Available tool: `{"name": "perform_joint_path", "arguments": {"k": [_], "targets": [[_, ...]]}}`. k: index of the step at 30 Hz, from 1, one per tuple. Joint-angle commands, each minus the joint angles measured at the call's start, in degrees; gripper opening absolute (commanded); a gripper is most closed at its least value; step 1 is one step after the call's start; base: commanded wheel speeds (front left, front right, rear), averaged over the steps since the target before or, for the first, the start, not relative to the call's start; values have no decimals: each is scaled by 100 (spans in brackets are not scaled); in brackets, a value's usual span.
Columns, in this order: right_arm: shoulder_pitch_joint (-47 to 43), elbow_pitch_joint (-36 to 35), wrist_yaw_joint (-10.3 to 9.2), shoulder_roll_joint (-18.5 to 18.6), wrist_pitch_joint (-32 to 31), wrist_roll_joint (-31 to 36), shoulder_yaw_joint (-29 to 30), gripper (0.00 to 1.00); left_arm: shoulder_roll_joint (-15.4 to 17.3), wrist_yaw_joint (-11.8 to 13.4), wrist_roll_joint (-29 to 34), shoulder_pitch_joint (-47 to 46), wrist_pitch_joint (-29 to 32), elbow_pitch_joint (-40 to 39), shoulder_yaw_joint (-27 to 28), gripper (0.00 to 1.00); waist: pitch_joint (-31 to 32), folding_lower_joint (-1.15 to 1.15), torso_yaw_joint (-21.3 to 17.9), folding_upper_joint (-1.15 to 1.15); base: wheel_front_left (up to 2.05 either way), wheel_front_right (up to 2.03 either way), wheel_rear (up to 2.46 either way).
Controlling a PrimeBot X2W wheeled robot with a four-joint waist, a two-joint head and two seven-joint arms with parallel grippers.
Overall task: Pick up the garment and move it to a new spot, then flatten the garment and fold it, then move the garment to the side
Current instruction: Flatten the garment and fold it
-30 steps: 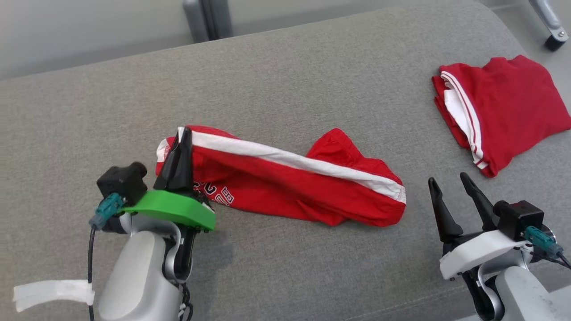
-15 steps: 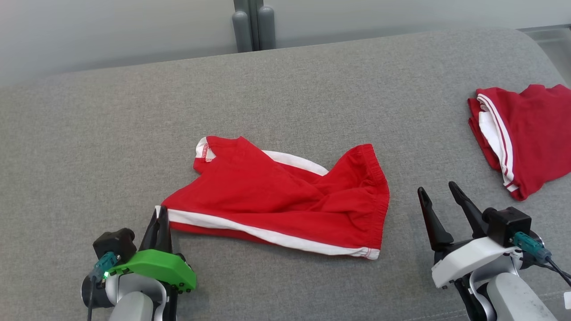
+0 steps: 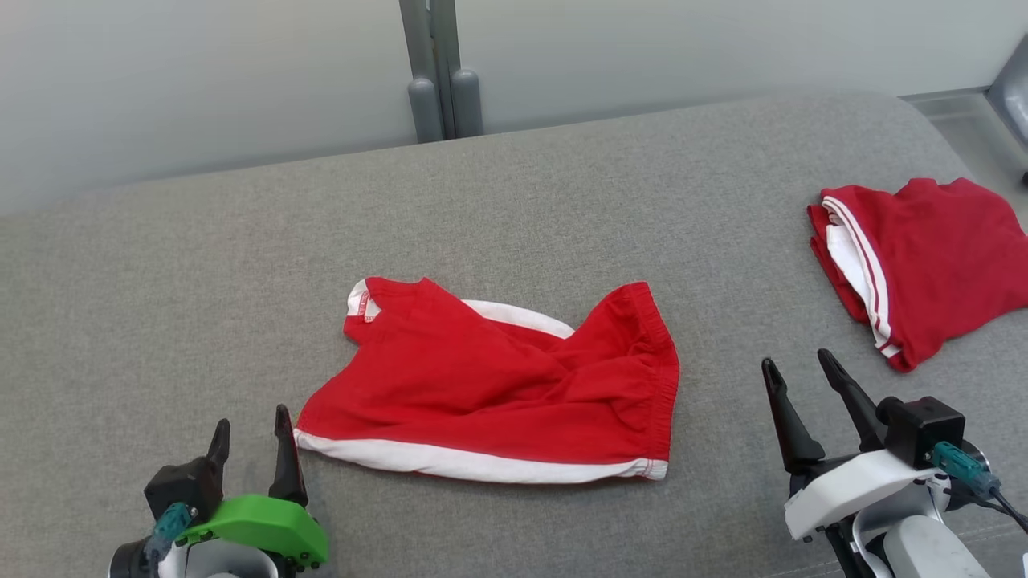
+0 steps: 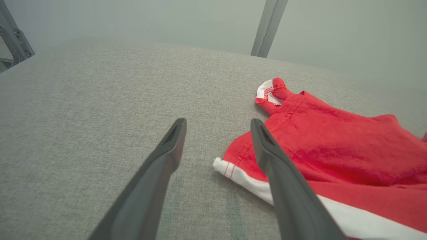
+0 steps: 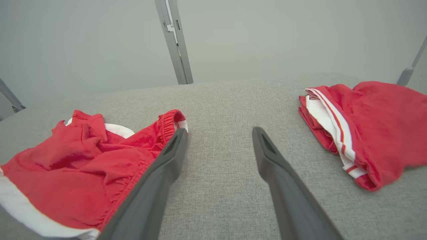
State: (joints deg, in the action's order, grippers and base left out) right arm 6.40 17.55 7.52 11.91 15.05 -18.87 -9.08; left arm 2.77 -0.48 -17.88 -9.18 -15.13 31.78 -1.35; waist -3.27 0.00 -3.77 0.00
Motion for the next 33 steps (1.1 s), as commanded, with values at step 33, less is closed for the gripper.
{"name": "perform_joint_path", "arguments": {"k": [33], "targets": [[-582, -342, -8, -304, 15, 192, -86, 100, 26, -97, 689, 1089, 1, -1352, -133, 100, 382, 0, 243, 0, 0, 0, 0]]}}
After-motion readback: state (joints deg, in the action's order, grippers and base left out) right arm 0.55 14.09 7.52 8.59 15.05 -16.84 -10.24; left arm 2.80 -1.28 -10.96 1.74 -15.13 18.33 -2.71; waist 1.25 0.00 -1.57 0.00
